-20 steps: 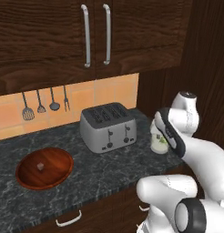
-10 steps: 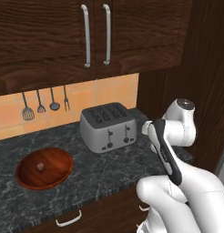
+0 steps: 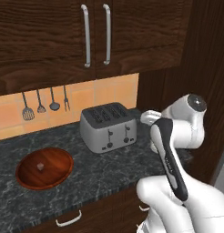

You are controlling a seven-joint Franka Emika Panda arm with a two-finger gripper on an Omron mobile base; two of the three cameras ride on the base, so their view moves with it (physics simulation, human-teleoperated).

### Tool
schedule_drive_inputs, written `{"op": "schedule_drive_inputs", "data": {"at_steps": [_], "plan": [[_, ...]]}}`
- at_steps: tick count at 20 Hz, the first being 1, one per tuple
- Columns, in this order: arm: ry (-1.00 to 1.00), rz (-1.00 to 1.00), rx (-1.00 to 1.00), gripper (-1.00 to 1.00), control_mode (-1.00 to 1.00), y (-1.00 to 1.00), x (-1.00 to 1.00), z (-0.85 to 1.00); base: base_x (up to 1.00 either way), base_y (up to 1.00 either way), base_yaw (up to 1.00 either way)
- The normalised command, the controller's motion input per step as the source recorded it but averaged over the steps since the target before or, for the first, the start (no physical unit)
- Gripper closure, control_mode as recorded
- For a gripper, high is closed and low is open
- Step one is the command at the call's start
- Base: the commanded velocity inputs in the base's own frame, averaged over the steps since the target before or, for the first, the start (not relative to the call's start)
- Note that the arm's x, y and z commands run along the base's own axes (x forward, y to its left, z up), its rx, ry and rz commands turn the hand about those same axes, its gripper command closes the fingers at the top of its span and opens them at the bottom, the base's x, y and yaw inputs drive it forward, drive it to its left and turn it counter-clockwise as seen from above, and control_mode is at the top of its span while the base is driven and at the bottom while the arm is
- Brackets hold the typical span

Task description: Grab a lemon wedge from the fridge and one ice cube from the ice bowl, and put them in the glass of lemonade.

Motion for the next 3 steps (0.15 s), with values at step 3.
{"op": "schedule_drive_inputs", "data": {"at_steps": [3], "plan": [[-0.21,0.0,0.1,-1.0,-1.0,0.27,0.0,1.0,0.0,0.0,0.0]]}}
